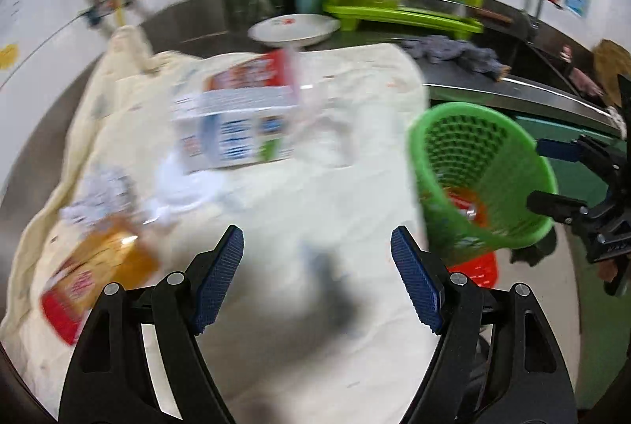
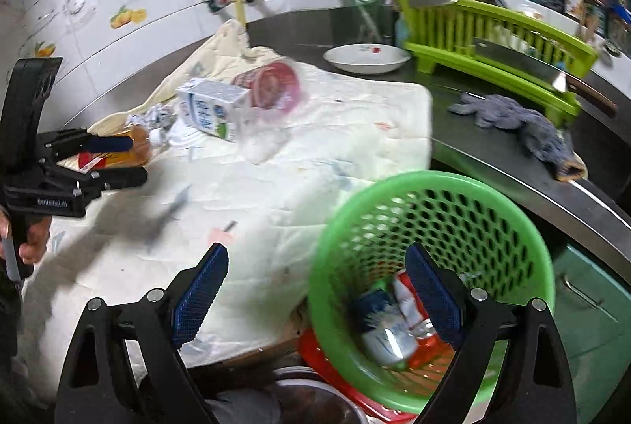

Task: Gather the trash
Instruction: 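Grasp the Dongpeng bottle with the left tool while the right tool grasps the clear plastic cup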

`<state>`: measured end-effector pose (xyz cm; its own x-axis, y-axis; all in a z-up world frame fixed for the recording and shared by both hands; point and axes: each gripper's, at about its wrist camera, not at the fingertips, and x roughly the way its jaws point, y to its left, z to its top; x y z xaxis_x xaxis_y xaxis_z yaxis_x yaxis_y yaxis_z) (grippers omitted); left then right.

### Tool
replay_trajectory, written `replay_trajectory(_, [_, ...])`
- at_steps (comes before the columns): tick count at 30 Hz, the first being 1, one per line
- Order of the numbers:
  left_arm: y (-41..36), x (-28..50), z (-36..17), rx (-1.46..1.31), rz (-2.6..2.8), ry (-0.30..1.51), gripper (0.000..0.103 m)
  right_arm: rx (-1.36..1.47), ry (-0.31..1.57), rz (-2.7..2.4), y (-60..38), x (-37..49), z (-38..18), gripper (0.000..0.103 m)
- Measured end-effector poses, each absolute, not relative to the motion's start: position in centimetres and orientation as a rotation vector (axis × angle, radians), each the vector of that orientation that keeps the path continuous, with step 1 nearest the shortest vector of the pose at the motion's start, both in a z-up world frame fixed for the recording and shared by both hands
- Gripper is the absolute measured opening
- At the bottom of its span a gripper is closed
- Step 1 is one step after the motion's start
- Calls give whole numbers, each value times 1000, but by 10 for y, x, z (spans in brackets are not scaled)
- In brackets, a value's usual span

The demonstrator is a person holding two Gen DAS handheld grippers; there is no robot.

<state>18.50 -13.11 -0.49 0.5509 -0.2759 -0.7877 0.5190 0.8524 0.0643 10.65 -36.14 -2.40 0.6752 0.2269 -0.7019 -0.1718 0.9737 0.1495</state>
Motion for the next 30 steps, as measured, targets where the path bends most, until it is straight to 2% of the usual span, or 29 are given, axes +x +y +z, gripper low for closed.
replay_trajectory(12, [-27,215,2,467,-302,883,88,7,809,306,-307,134,-16,88])
replay_trajectory(30, [15,246,-27,583,-278,967,89,-107,831,332,-265,196,-10,88])
